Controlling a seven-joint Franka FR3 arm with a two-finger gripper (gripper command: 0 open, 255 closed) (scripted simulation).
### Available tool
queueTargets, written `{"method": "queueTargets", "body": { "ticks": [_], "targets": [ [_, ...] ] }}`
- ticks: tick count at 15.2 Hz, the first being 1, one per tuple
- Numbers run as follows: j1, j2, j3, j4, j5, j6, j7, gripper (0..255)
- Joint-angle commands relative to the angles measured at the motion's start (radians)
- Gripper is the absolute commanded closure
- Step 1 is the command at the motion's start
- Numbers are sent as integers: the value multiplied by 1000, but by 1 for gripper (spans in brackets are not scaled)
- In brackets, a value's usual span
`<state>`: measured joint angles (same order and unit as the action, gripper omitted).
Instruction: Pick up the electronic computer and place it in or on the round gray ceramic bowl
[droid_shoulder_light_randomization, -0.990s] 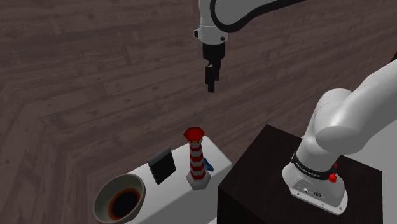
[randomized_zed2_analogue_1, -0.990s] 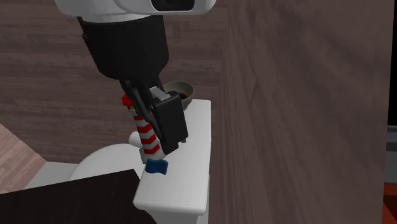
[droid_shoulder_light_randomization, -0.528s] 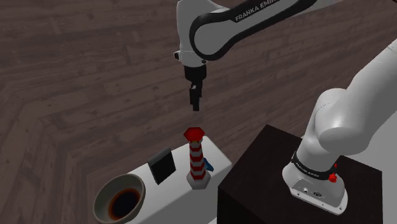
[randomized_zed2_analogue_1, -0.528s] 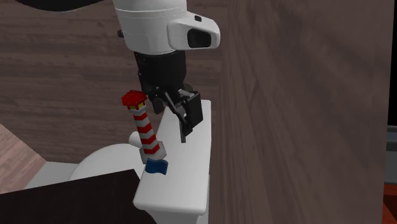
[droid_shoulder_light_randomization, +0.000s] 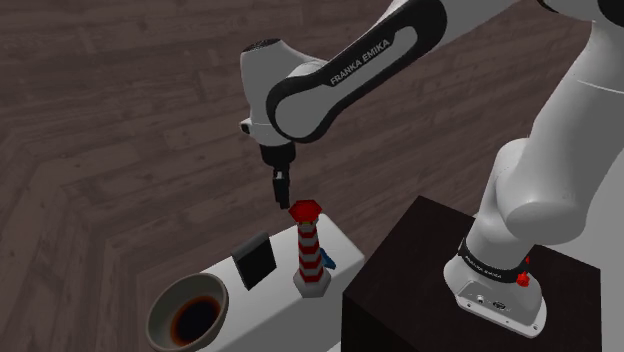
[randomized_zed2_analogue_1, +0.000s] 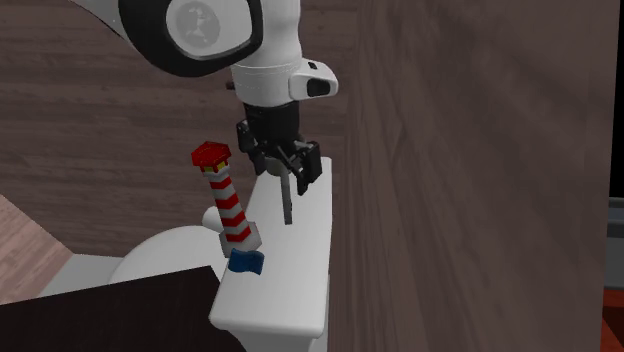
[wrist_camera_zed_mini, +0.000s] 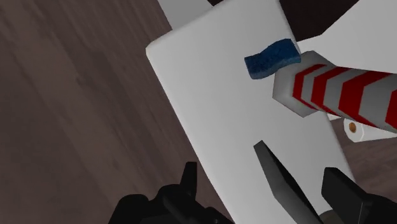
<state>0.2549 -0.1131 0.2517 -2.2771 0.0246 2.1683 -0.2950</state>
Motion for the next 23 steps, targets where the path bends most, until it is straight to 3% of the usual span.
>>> {"method": "queueTargets", "body": {
  "ticks": [1,6,14,21,22,23],
  "targets": [
    [17,65,22,30,-14,33,1,0],
    [59,206,62,92,-60,101,2,0],
    [64,272,56,59,-92,196,24,0],
    [64,272,56,59,-92,196,24,0],
    [64,272,56,59,-92,196,24,255],
    [64,272,56,59,-92,196,24,255]
  ]
}}
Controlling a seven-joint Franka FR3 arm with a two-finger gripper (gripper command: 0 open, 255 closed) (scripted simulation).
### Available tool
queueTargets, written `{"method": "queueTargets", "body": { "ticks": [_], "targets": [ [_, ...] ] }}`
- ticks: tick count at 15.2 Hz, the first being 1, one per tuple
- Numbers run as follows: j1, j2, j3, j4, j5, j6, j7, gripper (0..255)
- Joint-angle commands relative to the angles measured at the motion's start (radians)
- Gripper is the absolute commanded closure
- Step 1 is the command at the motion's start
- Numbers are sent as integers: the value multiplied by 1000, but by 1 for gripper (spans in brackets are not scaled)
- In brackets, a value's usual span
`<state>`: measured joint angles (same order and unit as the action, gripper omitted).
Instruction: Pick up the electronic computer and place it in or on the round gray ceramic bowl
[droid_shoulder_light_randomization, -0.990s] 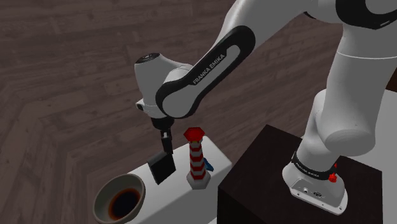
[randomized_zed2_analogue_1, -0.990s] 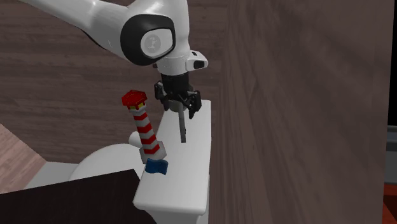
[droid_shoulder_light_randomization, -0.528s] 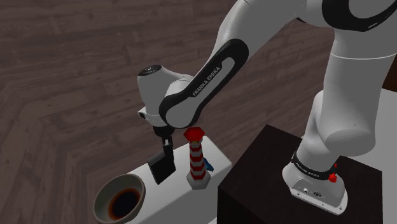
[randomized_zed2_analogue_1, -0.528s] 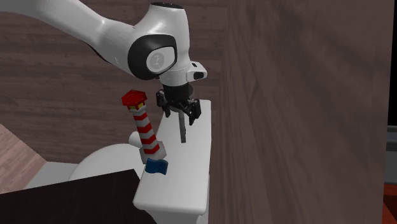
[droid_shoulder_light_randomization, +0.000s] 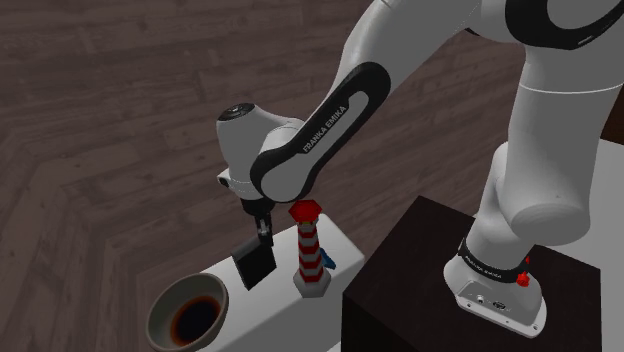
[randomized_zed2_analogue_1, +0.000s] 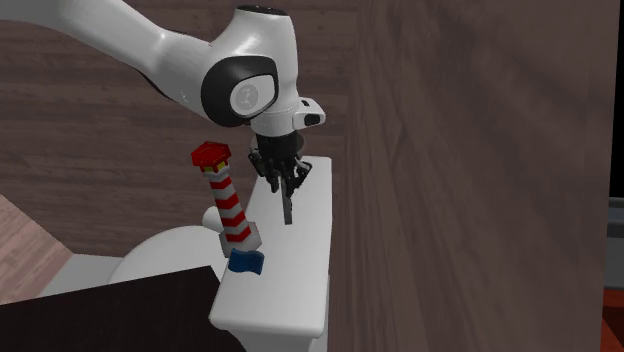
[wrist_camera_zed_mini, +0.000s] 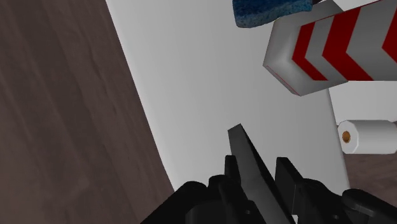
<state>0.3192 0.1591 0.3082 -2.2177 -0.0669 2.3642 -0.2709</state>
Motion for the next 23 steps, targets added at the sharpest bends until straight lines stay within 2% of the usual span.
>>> {"method": "queueTargets", "body": {
  "ticks": [1,8,23],
  "targets": [
    [0,0,0,0,0,0,0,255],
    [0,0,0,0,0,0,0,255],
    [-8,-121,7,75,54,-190,-38,255]
  ]
}}
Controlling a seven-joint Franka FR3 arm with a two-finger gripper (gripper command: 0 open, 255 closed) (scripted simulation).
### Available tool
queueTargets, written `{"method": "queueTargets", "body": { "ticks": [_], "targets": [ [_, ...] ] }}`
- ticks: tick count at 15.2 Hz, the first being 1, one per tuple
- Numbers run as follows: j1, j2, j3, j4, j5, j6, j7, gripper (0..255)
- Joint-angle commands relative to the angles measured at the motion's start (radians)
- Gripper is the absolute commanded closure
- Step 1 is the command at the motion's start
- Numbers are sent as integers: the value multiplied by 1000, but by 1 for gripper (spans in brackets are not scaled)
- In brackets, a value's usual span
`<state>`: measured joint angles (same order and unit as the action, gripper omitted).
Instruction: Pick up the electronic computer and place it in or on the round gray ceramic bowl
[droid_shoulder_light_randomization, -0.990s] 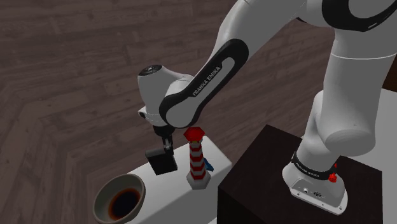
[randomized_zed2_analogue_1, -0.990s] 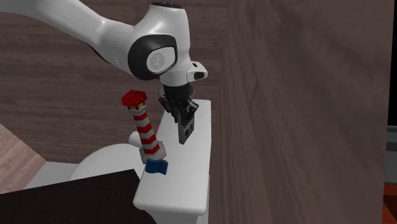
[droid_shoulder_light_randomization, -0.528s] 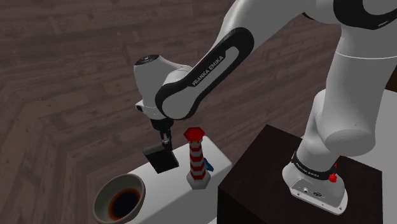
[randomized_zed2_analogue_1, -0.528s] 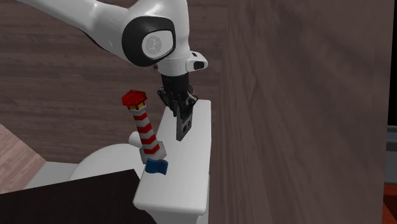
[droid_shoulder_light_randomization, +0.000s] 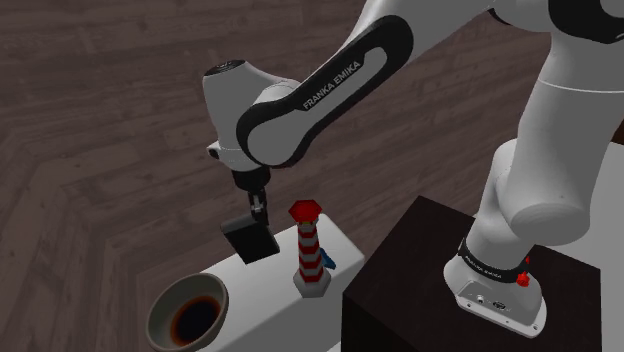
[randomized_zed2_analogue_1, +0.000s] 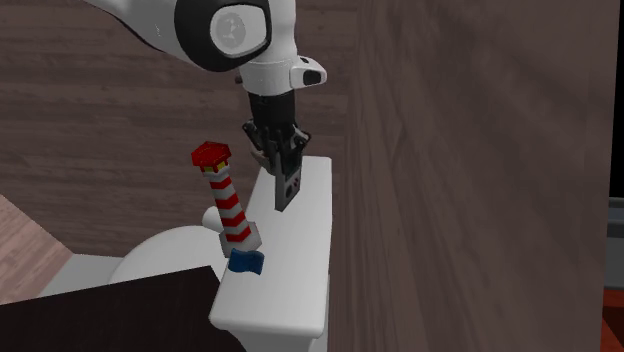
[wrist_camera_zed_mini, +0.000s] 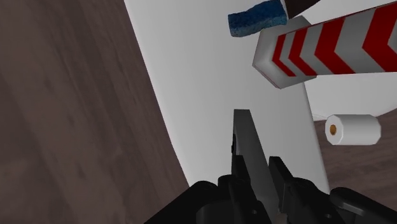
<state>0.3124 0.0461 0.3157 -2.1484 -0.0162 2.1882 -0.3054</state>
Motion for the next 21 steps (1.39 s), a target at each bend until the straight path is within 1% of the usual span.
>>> {"method": "queueTargets", "body": {
  "ticks": [1,17,18,21],
  "targets": [
    [-1,-15,0,13,6,-27,-5,255],
    [-5,-90,-4,151,32,-236,-24,255],
    [-5,-90,-4,153,32,-239,-24,255],
    [25,-22,28,262,9,-283,46,255]
  ]
}}
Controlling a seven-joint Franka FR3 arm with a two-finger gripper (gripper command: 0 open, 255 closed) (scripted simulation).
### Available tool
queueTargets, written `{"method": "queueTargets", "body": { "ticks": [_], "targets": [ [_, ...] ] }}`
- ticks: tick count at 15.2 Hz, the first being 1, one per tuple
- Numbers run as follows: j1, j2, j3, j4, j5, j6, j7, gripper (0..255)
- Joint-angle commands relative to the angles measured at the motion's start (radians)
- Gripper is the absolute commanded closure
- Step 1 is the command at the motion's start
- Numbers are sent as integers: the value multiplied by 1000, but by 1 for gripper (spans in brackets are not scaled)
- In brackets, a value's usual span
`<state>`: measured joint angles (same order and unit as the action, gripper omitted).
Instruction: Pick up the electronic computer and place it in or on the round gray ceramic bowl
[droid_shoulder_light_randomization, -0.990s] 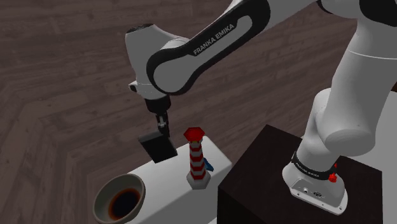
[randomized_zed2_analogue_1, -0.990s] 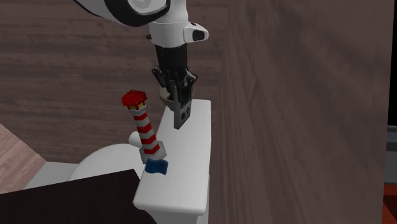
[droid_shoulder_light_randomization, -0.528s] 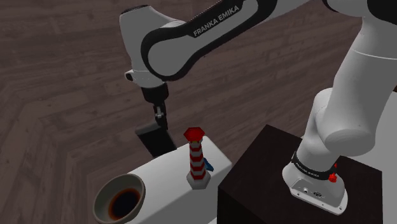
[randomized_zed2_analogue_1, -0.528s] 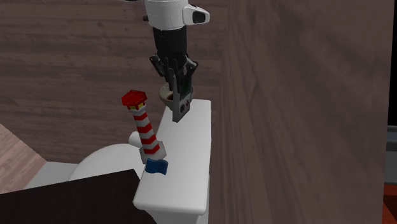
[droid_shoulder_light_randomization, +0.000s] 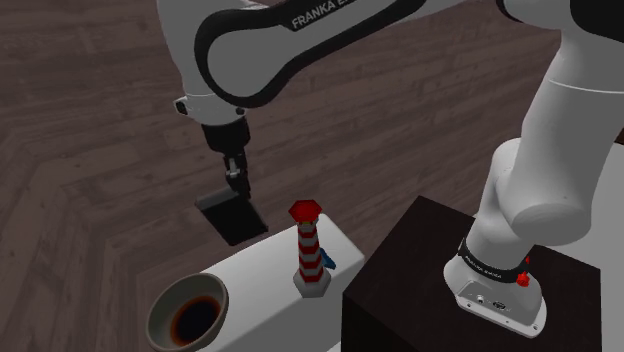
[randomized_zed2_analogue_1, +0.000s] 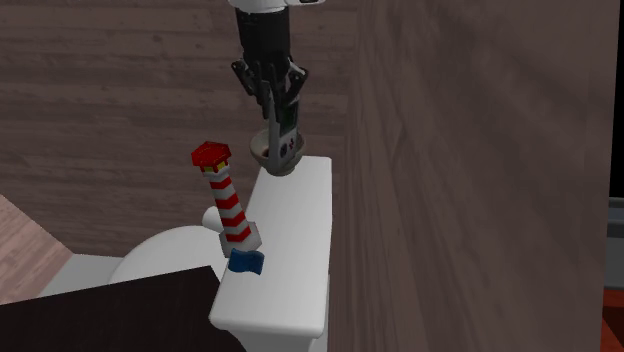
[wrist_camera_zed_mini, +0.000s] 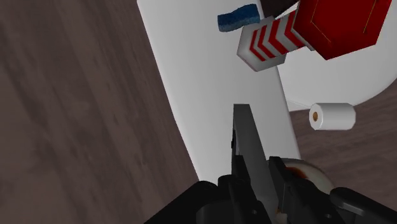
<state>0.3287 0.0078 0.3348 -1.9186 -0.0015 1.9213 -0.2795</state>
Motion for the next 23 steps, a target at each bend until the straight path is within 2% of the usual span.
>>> {"method": "queueTargets", "body": {
  "ticks": [1,7,11,23],
  "targets": [
    [20,41,19,72,-15,-32,44,255],
    [103,216,67,347,-85,-148,179,255],
    [190,372,85,601,-148,-259,263,255],
    [176,366,79,430,-148,-94,268,255]
  ]
}}
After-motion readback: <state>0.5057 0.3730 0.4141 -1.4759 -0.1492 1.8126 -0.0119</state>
